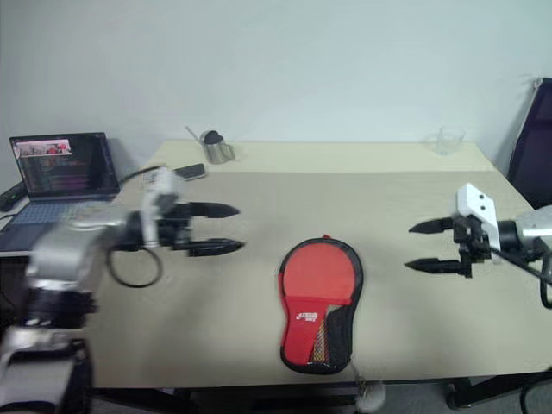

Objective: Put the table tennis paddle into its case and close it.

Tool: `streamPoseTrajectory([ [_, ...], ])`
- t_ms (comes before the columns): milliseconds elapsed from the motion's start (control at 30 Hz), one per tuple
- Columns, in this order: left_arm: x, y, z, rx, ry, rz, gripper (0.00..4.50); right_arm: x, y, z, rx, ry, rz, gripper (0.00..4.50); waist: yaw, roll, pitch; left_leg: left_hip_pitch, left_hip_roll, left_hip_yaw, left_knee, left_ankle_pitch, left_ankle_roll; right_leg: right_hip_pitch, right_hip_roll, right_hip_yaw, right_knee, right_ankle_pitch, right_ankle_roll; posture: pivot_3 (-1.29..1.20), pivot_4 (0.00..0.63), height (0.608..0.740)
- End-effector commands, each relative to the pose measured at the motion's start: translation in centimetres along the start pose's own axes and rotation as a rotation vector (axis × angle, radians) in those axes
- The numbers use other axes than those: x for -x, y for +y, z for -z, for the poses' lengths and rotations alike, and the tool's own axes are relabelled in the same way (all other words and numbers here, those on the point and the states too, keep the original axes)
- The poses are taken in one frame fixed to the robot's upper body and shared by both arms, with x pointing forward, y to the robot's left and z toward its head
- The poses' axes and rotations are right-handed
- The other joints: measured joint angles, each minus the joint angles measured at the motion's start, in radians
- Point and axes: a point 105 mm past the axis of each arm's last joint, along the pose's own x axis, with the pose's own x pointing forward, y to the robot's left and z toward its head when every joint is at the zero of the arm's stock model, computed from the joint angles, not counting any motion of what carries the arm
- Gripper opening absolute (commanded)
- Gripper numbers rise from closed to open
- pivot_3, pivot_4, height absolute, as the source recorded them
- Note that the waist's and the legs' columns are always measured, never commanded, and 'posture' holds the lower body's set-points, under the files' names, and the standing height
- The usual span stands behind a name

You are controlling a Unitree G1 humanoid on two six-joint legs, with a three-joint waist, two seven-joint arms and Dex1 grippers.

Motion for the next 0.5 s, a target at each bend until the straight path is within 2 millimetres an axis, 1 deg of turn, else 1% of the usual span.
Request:
streamPoseTrajectory([
  [33, 2.8, -1.2, -1.0, -0.012, 0.009, -0.006, 4.5, 1.6, -1.1, 0.2, -0.022, 0.009, 0.005, 4.08, 0.009, 0.0, 0.002, 0.0, 0.0, 0.0, 0.0, 0.0, 0.0, 0.0, 0.0, 0.0, 0.0, 0.0, 0.0, 0.0, 0.15, 0.74],
  [67, 3.6, -1.5, -0.9, 0.0, 0.024, -0.016, 4.5, 2.1, -1.6, 0.6, -0.04, 0.016, 0.016, 4.08, 0.01, 0.001, 0.002, -0.001, 0.0, -0.001, 0.0, 0.0, 0.0, 0.0, 0.0, -0.001, 0.0, 0.0, 0.0, 0.0, 0.15, 0.74],
  [100, 3.9, -1.8, -0.8, 0.007, 0.032, -0.02, 4.5, 2.6, -1.9, 0.9, -0.051, 0.022, 0.024, 4.08, 0.012, 0.001, 0.003, -0.001, 0.0, -0.001, 0.0, 0.0, 0.0, -0.001, 0.0, -0.001, 0.0, 0.0, 0.0, 0.0, 0.15, 0.74],
  [167, 5.5, -2.3, -0.6, 0.044, 0.056, -0.05, 4.5, 4.2, -2.9, 1.2, -0.093, 0.017, 0.062, 4.08, 0.011, 0.001, 0.003, -0.004, 0.0, 0.0, 0.001, 0.0, 0.001, -0.004, 0.0, -0.001, 0.0, 0.0, 0.0, 0.0, 0.15, 0.74],
  [267, 7.5, -1.9, 0.0, 0.083, 0.091, -0.129, 4.5, 5.7, -3.6, 1.5, -0.129, 0.015, 0.09, 4.08, 0.008, 0.004, 0.004, -0.011, 0.0, 0.001, 0.002, 0.0, 0.0, -0.011, 0.0, 0.0, 0.002, 0.001, -0.001, 0.0, 0.15, 0.74],
  [333, 8.8, -1.7, 0.8, 0.1, 0.124, -0.181, 4.5, 6.3, -3.5, 1.7, -0.146, 0.012, 0.095, 4.08, 0.005, 0.006, 0.005, -0.011, 0.0, 0.001, 0.001, 0.0, 0.0, -0.011, 0.0, 0.0, 0.002, 0.0, -0.001, 0.0, 0.15, 0.74],
  [433, 10.5, -1.7, 1.2, 0.113, 0.132, -0.243, 4.5, 6.8, -3.1, 1.5, -0.142, 0.005, 0.103, 4.08, 0.004, 0.007, 0.006, -0.011, 0.001, 0.002, 0.0, 0.0, 0.0, -0.012, 0.0, 0.001, 0.001, 0.0, -0.002, 0.0, 0.15, 0.74],
  [500, 11.3, -1.7, 1.3, 0.117, 0.131, -0.281, 4.5, 7.5, -2.8, 1.2, -0.147, -0.001, 0.119, 4.08, 0.004, 0.007, 0.006, -0.011, 0.001, 0.003, 0.0, 0.0, 0.0, -0.012, 0.0, 0.001, 0.002, 0.0, -0.002, 0.0, 0.15, 0.74],
])
